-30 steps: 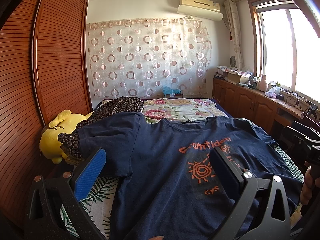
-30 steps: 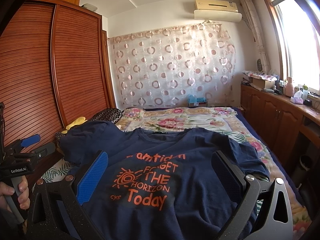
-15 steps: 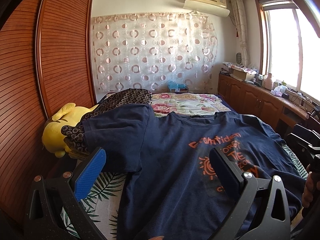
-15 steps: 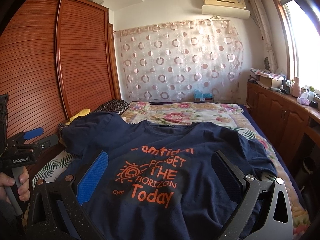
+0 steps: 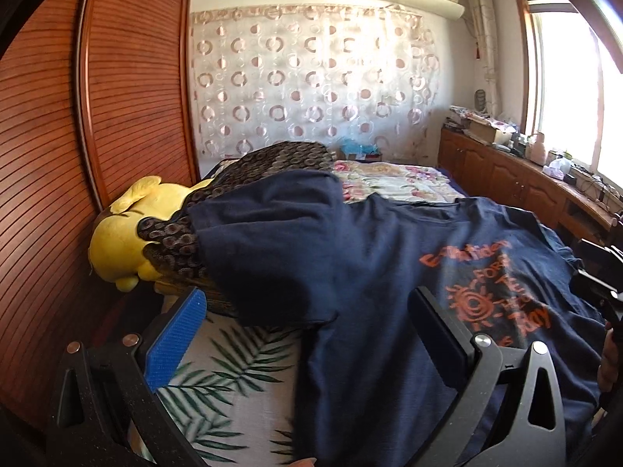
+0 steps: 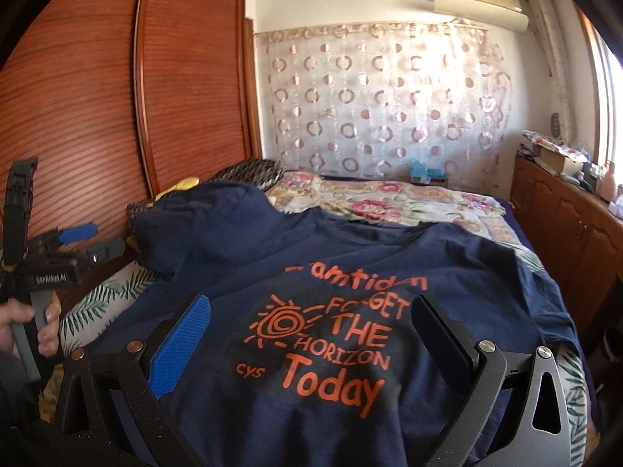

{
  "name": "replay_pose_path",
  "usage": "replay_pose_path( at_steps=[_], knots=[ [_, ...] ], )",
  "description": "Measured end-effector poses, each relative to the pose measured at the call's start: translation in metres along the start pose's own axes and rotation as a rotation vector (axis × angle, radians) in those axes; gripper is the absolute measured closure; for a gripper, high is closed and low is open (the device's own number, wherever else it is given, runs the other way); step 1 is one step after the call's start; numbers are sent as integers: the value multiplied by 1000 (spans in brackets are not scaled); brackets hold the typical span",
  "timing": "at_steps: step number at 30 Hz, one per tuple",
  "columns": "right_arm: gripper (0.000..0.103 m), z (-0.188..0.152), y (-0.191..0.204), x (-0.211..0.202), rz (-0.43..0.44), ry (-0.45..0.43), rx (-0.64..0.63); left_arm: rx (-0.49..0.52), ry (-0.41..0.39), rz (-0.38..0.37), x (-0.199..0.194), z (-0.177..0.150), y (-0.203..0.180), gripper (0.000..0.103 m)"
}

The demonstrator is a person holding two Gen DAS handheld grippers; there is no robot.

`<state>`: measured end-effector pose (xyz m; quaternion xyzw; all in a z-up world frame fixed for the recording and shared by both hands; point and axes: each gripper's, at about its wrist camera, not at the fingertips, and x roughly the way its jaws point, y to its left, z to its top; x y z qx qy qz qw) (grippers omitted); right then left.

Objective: Fold small clothes

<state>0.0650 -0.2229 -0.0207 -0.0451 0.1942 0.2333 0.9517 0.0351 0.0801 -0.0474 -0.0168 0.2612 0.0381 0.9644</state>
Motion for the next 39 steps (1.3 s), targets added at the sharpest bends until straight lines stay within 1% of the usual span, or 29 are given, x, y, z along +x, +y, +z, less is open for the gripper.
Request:
replay_pose_path(
  at_steps=[5,8,11,13,14,16,18,20,21,22,23,24,25,26,28,32,36,38,39],
  knots=[
    [0,3,-2,11,35,46,-11,-3,30,27,15,3,30,0],
    [0,8,-3,11,47,63,-27,-22,42,9,25,5,49,0],
    [0,13,-4,12,60,75,-40,-49,60,-41,35,8,64,2],
    [0,18,-4,13,64,77,-52,-68,73,-70,41,11,73,10],
    [0,20,-5,12,65,78,-58,-72,76,-80,44,14,75,13],
    [0,22,-4,11,69,76,-66,-83,68,-99,47,22,80,22],
    [0,24,-4,10,73,77,-73,-97,66,-111,52,31,84,27],
    [0,26,0,17,72,76,-90,-106,74,-106,59,37,89,30],
    [0,27,2,19,69,79,-105,-102,81,-91,64,40,91,35],
    [0,28,5,25,58,84,-119,-105,89,-83,69,43,93,43],
    [0,29,4,28,56,91,-124,-114,96,-87,73,44,95,46],
    [0,30,5,32,62,95,-125,-130,106,-107,78,44,98,53],
    [0,31,5,34,68,100,-123,-138,113,-123,81,45,99,56],
    [0,31,5,35,71,103,-120,-141,122,-133,84,44,99,57],
    [0,31,7,36,74,103,-114,-139,150,-125,91,40,99,59],
    [0,26,10,34,87,107,-103,-115,182,-139,96,32,92,59],
    [0,26,9,36,87,106,-102,-117,194,-137,96,29,92,59],
    [0,26,7,35,83,102,-98,-112,184,-153,92,29,90,65],
    [0,26,6,35,81,100,-95,-100,181,-154,91,31,87,75]
  ],
)
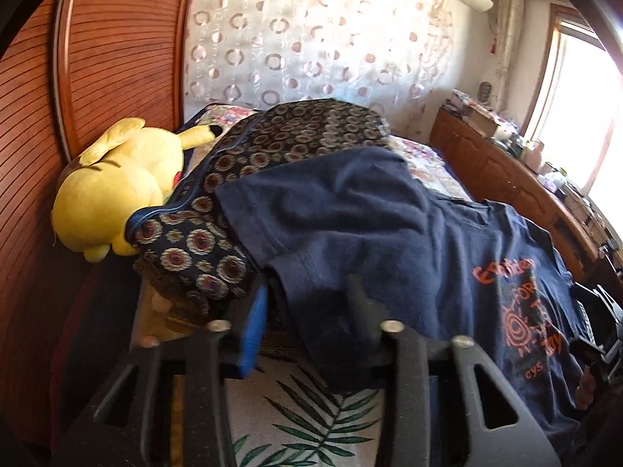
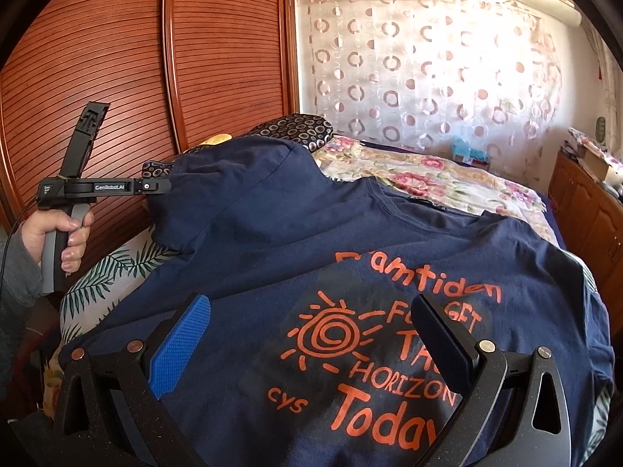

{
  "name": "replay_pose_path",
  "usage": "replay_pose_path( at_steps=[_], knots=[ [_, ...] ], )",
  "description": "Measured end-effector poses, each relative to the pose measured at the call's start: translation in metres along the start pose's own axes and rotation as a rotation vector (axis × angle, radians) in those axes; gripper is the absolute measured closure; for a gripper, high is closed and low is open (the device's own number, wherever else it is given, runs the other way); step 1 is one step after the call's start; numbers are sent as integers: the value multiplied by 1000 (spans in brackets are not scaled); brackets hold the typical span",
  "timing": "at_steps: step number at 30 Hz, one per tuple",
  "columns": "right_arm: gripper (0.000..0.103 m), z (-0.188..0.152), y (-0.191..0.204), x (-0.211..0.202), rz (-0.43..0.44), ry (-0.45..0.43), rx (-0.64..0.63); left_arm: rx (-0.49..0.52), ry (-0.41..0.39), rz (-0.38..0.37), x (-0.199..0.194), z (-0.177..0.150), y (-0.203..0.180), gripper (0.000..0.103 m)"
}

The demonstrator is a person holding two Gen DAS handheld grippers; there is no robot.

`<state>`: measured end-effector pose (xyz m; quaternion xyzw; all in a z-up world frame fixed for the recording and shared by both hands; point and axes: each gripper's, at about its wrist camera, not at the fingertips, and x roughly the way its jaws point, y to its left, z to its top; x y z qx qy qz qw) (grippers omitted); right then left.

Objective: Fold small clothes

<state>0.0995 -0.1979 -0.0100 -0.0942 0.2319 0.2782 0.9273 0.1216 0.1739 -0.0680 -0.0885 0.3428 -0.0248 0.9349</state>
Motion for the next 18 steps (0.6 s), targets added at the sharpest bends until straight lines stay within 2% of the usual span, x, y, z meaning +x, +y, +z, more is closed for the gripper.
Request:
replay_pose_path(
  at_steps=[1,3,8,14,18],
  knots=[
    [0,0,-2,1,-2,-1,6,13,-3,7,-1,0,-3,85],
    [0,-1,-6,1,-4,0,21,35,-17,1,-4,1,-8,95],
    [0,-4,-16,-6,-19,-12,56,102,-99,-11,-25,11,-28,96],
    [0,-6,-31,-19,-47,-35,97,173,-138,-83,-34,33,-70,96],
    [0,-10,-42,-29,-71,-54,135,241,-131,-140,-27,46,-112,96]
  ],
)
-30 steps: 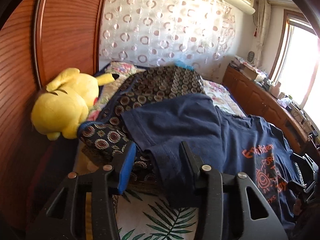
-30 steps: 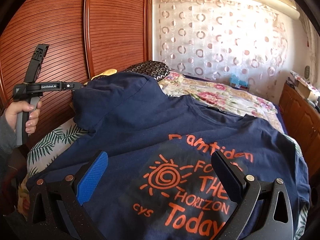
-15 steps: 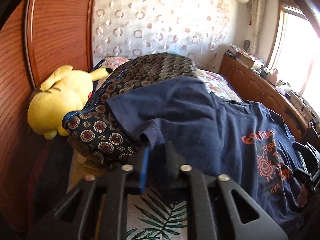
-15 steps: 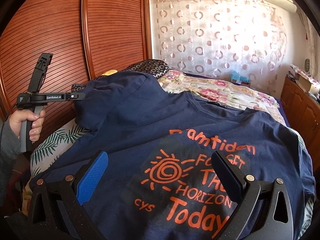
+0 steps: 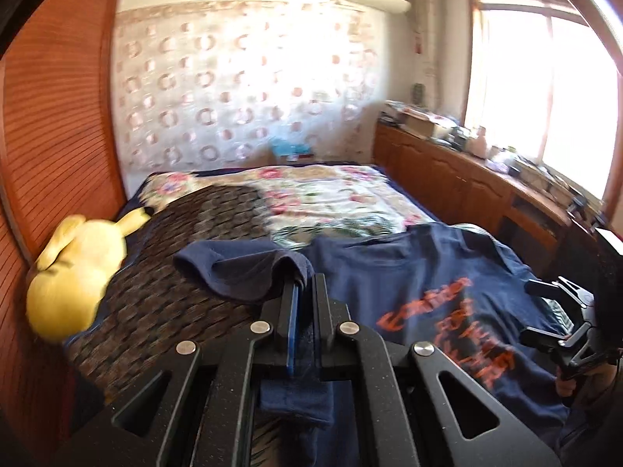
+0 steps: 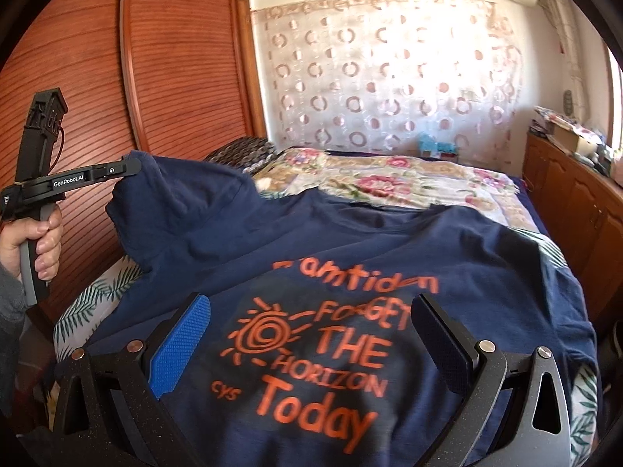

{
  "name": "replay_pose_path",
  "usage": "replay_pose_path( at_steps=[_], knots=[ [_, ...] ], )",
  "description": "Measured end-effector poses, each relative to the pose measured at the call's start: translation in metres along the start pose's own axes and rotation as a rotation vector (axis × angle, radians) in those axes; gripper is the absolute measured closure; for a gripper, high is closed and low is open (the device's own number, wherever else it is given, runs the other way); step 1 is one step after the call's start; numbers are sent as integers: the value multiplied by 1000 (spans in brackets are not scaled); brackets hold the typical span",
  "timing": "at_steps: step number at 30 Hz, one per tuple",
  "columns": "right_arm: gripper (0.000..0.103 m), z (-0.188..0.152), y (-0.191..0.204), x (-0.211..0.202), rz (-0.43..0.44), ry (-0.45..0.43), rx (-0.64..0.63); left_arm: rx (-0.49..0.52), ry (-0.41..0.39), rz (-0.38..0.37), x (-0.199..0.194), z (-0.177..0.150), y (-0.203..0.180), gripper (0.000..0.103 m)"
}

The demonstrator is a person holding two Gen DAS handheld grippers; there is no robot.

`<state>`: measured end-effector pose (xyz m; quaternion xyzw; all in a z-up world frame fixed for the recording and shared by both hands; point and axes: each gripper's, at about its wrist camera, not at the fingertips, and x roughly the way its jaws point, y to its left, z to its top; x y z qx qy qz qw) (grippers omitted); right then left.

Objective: Fold small clothes

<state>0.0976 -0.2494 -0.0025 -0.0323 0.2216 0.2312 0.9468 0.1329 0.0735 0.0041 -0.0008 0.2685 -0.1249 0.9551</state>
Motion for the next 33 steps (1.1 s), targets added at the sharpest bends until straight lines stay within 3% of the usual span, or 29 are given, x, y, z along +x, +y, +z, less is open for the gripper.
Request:
replay_pose_path(
  at_steps=[5,10,11,14,19,26,33],
  knots=[
    [0,-7,-9,-8,-28,-3,35,67,42,-52,20,3,-46,95],
    [0,-12,-4,-11,-46,2,39,56,42,-107,12,-7,-58,63],
    [0,-11,-3,-11,-46,4,44,54,39,-108,9,-8,-58,62],
    [0,-8,3,-11,-44,4,49,51,28,-75,-4,-11,-50,54],
    [2,0,12,0,-10,17,28,9,6,-51,-21,-21,-32,19],
    [13,17,34,33,102,86,-23,-11,-11,60,-38,-40,-13,18],
    [29,23,68,100,216,224,-64,-37,-8,87,-43,-59,1,18]
  ],
)
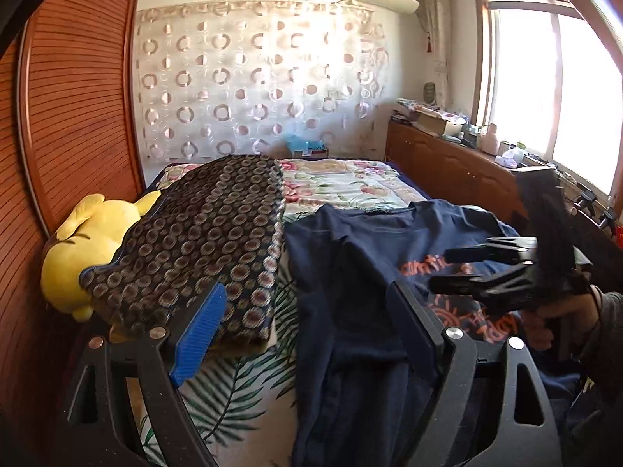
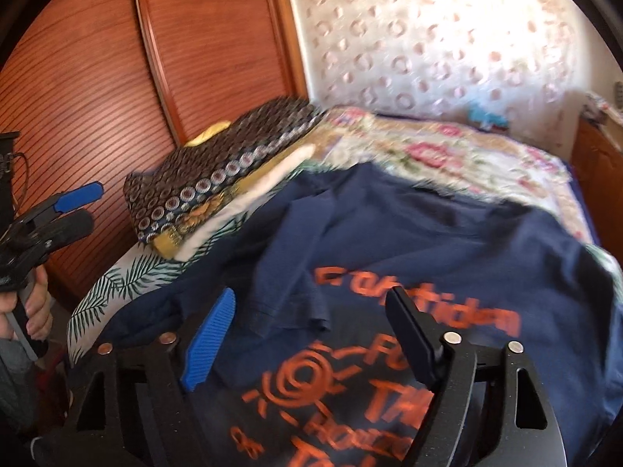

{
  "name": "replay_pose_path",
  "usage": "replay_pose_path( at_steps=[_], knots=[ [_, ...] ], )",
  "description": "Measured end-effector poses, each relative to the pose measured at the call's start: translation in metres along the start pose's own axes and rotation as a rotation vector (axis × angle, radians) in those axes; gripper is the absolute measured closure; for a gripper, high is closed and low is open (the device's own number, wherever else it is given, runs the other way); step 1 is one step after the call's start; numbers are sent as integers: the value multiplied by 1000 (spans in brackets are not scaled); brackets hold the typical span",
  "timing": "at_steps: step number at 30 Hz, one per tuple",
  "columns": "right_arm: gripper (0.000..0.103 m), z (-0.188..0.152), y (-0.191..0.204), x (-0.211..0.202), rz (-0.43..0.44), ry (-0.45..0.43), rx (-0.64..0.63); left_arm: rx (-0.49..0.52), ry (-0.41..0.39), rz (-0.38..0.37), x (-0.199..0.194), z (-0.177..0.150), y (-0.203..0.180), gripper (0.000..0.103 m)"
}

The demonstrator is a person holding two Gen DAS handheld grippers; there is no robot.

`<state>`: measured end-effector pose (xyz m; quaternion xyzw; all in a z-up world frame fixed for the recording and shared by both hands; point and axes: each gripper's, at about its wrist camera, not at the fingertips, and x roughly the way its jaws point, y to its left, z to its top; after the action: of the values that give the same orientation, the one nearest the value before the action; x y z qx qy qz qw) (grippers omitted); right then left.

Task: Fold small clothes
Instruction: 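Close the right gripper on the shirt side edge near it, then fold the held shirt side over toward the shirt center, open right gripper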

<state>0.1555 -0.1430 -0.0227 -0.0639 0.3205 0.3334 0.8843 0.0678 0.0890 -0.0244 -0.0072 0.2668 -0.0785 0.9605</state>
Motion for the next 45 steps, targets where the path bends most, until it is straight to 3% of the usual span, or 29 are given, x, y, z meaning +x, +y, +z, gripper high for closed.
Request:
replay_pose_path(
  at_steps=[4,8,15,21,22,25,26,34,36,37,40,45],
  knots=[
    [52,11,0,43,29,99,-8,3,15,4,2,-8,1,18],
    [94,22,-5,53,39,120,-24,20,22,10,3,-15,-2,18],
    [97,44,-32,24,35,57,-5,22,28,0,5,-23,-6,18],
    [97,38,-35,14,-43,33,-10,17,30,-7,4,-27,-8,18],
    [92,38,-31,16,-59,34,-13,16,30,-9,5,-28,-8,18],
    [61,37,-21,25,-69,41,-30,12,37,-13,6,-30,-11,18],
    [57,38,-17,29,-67,37,-36,12,40,-15,7,-31,-13,18],
    [57,44,-13,78,-8,127,-52,16,67,-27,12,-40,-18,18],
    [71,46,-18,87,3,168,-54,17,70,-27,13,-41,-18,18],
    [97,48,-19,91,16,184,-56,18,73,-25,12,-41,-18,18],
    [98,59,-19,87,25,154,-85,17,80,-22,13,-43,-17,18],
    [98,79,-37,75,-48,111,-77,23,88,-24,17,-39,-16,18]
  ],
)
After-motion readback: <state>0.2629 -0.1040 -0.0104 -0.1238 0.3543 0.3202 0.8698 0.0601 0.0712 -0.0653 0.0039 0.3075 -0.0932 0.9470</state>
